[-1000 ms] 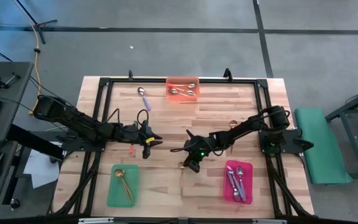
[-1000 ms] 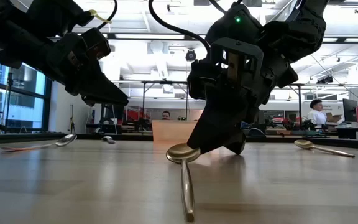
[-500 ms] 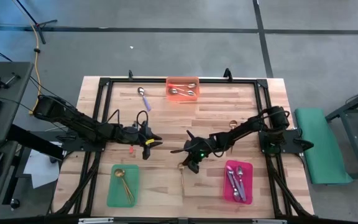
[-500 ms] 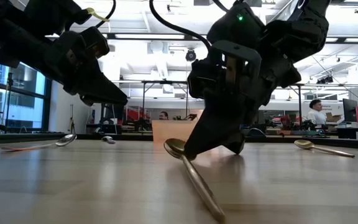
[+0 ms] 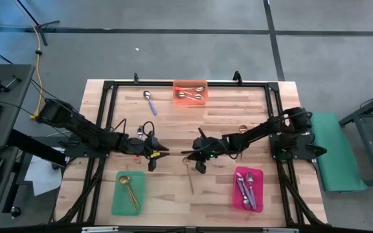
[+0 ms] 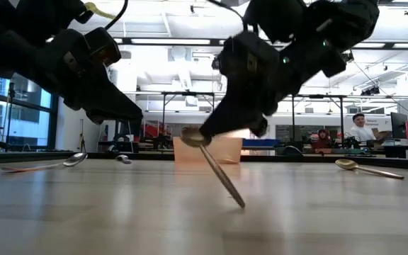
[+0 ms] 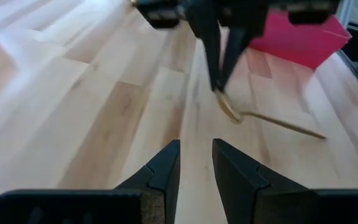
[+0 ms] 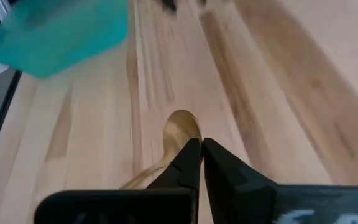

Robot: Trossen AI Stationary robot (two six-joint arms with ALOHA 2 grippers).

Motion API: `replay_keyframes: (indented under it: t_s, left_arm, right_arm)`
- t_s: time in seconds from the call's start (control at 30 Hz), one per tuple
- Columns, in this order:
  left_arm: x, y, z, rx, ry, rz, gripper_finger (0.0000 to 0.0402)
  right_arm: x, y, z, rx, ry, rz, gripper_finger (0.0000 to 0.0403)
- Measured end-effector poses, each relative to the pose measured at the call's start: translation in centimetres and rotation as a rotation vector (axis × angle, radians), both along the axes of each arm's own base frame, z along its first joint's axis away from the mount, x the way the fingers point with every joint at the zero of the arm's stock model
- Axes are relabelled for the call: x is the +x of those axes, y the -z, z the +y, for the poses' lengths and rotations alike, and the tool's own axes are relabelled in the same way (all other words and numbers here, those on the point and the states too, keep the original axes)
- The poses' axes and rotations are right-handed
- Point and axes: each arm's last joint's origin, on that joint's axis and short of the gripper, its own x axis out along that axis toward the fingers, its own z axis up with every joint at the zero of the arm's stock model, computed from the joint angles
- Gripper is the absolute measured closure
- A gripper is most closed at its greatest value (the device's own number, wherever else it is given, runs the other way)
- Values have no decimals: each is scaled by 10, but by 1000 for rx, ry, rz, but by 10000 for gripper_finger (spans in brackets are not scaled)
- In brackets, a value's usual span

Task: Sort silverware by color (type)
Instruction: Put the golden spoon into the green bin

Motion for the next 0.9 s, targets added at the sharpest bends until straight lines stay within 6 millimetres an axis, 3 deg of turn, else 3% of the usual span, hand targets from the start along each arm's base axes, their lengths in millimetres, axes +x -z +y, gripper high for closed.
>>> replay_keyframes:
  t_s: [0.3, 0.47, 0.7, 0.9]
  left_arm:
    - [21, 31, -13, -106, 44, -68, 314]
    - [40, 45, -19, -140, 43, -83, 286]
    - [66, 46, -21, -141, 6, -117, 244]
    - [70, 42, -20, -88, -36, -154, 239]
  right_arm:
    - [-1, -24, -3, -106, 52, -95, 403]
    - [-1, -28, -3, -116, 51, -118, 403]
    - [-1, -29, -2, -109, 52, -129, 403]
    - [-1, -30, 4, -112, 31, -141, 403]
